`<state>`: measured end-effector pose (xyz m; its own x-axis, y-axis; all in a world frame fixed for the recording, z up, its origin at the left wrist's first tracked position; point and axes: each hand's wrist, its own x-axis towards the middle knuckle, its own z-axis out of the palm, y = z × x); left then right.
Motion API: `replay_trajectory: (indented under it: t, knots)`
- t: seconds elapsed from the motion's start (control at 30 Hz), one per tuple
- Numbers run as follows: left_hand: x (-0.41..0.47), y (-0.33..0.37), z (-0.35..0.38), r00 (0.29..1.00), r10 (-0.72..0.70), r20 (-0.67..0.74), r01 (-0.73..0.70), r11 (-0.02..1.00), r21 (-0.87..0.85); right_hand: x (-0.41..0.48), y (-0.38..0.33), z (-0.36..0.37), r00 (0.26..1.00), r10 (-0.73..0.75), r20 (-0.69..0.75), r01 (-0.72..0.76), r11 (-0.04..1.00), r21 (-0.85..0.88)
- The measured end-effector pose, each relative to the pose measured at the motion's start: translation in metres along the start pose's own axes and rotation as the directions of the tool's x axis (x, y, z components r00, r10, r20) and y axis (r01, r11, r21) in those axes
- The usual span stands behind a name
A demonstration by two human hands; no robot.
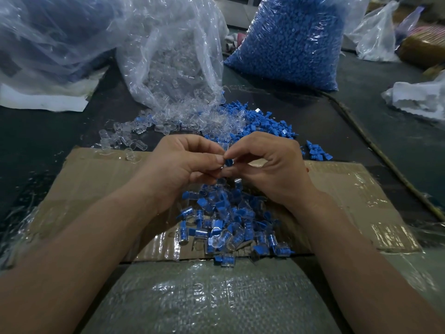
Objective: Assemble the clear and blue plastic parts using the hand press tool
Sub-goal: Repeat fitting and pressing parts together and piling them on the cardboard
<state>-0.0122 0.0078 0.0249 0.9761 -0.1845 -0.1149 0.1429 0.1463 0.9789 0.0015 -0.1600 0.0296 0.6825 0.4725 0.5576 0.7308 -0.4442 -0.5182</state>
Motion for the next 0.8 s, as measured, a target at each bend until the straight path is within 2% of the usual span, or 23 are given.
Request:
replay_trajectory:
  t: [0.27,0.53,0.8]
  knots:
    - [0.0006,0.0015,-0.0008,1.000,0.000,0.024,0.002,0.997,-0.080,-0.0008,-0.0020,-0.0009,0.994,0.099,-0.041,-0.100,0.995,-0.009]
    - [0.0020,-0.0003,-0.0028,0.999,-0.004,0.053,0.009,0.996,-0.088,-0.0003,-0.0027,-0.0023,0.983,0.181,-0.024,-0.181,0.983,0.032]
    - [0.0014,0.0000,-0.0032,0.997,-0.002,0.078,0.007,0.998,-0.063,-0.0003,-0.0033,-0.0036,0.994,0.109,-0.008,-0.109,0.994,-0.029]
